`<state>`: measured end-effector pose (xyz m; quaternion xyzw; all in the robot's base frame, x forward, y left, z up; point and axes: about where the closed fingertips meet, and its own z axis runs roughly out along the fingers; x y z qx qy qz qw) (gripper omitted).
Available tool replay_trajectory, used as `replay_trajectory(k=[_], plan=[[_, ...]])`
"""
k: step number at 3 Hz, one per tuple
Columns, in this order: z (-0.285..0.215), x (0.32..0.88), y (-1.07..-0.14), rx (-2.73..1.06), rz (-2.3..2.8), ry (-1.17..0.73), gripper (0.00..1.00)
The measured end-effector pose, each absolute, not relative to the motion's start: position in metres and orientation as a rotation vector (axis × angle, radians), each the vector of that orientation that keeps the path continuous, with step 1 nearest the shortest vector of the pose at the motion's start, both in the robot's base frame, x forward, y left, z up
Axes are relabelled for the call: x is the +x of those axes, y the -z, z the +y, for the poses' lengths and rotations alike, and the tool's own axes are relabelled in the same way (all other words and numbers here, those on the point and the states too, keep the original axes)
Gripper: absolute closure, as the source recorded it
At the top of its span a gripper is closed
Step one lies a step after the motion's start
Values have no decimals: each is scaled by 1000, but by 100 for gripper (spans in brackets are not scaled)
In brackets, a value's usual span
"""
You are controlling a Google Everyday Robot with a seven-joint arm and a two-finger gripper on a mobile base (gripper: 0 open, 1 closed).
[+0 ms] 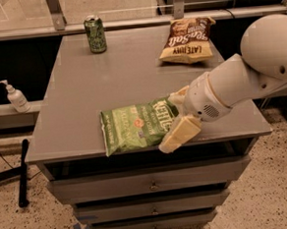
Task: Move green jalapeno chip bag near green can
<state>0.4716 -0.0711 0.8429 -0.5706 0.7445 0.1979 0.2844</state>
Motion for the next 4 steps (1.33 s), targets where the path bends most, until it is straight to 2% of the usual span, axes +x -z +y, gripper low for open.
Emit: replay_trajectory(k=[1, 3, 4], plan=[[-62, 469, -838, -1508, 1977, -559, 43], [-59, 468, -840, -1497, 1968, -566, 87], [-61, 469, -847, -1496, 1956, -554, 100]])
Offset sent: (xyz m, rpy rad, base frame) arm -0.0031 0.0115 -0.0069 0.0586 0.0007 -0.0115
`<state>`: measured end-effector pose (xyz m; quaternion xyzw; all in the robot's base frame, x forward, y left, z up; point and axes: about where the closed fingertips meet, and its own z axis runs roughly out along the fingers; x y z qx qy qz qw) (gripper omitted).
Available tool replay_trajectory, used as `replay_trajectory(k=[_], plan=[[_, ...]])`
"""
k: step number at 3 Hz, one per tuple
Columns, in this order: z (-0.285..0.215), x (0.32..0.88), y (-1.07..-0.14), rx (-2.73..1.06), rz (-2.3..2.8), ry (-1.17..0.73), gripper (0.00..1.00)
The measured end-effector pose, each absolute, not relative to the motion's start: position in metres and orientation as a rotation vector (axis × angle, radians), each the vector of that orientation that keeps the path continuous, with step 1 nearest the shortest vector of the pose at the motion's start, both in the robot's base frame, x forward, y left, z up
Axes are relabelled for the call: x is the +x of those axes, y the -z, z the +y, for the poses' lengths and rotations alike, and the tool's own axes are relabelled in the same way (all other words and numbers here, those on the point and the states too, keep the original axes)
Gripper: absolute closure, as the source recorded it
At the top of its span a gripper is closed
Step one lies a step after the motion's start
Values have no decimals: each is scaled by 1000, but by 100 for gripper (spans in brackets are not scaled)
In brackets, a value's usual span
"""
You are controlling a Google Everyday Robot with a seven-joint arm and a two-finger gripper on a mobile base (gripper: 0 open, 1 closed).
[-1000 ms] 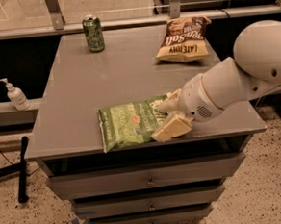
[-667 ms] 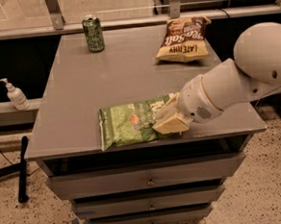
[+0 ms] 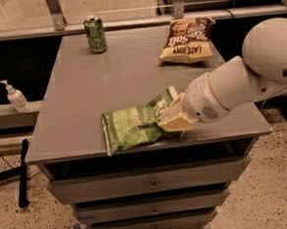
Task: Move green jalapeno chip bag near green can
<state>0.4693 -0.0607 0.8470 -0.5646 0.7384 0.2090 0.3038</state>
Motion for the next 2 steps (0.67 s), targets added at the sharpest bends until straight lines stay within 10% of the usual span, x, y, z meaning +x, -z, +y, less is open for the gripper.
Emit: replay_trajectory(k=[2], plan=[[-93, 502, -936, -1459, 1861, -338, 100]])
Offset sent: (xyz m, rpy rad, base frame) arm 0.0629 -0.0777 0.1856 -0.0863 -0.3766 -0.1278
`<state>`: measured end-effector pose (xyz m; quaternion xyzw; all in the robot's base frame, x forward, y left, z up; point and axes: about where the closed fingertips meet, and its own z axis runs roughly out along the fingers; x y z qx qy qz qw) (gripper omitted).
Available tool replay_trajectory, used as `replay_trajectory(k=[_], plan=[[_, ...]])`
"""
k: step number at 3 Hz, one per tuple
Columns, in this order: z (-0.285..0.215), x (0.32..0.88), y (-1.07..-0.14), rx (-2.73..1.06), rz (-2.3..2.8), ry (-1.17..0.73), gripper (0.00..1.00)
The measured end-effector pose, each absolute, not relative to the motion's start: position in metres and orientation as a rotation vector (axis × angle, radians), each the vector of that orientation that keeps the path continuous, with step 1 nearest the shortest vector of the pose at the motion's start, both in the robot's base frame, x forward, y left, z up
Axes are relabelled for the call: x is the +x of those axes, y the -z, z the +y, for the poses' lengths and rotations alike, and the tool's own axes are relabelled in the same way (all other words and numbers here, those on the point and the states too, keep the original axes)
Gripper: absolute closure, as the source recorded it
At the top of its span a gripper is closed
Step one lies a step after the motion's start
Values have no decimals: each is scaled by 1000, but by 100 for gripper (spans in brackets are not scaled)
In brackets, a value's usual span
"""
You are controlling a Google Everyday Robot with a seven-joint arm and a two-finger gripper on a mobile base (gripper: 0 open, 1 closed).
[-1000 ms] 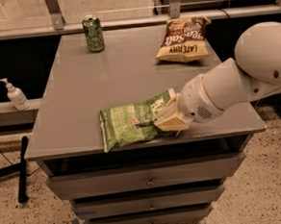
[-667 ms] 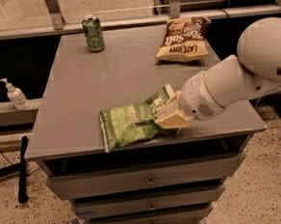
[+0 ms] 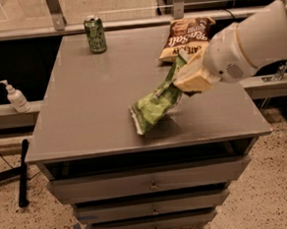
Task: Move green jalapeno chip bag near green can
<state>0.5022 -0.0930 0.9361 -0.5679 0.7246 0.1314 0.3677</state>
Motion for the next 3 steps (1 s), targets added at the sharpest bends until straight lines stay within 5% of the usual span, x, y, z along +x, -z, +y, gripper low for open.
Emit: replay_trajectory(k=[3], plan=[[-87, 521, -966, -1436, 1764, -293, 100]])
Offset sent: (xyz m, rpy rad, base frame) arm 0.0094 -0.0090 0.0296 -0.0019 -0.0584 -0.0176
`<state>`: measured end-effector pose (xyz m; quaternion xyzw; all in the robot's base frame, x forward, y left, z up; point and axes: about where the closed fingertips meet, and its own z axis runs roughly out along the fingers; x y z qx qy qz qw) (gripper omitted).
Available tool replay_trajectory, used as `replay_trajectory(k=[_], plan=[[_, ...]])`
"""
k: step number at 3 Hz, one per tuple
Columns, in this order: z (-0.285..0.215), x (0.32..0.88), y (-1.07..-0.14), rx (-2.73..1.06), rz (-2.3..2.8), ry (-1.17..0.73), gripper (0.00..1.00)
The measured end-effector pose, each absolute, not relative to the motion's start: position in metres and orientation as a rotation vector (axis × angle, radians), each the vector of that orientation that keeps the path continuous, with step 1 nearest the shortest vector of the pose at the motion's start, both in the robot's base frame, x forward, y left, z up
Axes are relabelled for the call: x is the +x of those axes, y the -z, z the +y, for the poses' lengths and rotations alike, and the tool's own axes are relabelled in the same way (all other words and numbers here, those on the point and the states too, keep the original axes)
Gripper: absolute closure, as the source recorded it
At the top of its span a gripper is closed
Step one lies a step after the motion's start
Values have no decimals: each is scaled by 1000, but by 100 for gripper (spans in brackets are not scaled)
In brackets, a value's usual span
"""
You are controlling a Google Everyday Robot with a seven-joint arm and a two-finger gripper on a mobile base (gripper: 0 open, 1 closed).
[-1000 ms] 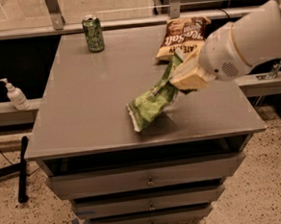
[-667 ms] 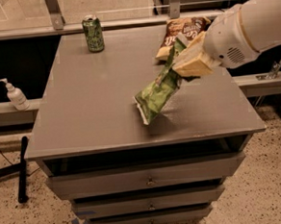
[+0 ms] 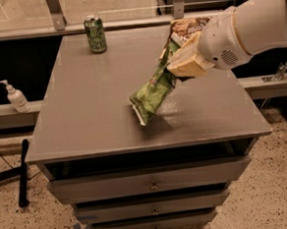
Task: Move green jalapeno chip bag near green can
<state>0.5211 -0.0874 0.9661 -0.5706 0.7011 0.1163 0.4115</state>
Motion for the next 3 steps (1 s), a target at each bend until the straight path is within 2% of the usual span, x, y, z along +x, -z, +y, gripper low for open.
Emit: replay_trajectory(k=[3], plan=[[-36, 625, -981, -1366, 1568, -244, 100]])
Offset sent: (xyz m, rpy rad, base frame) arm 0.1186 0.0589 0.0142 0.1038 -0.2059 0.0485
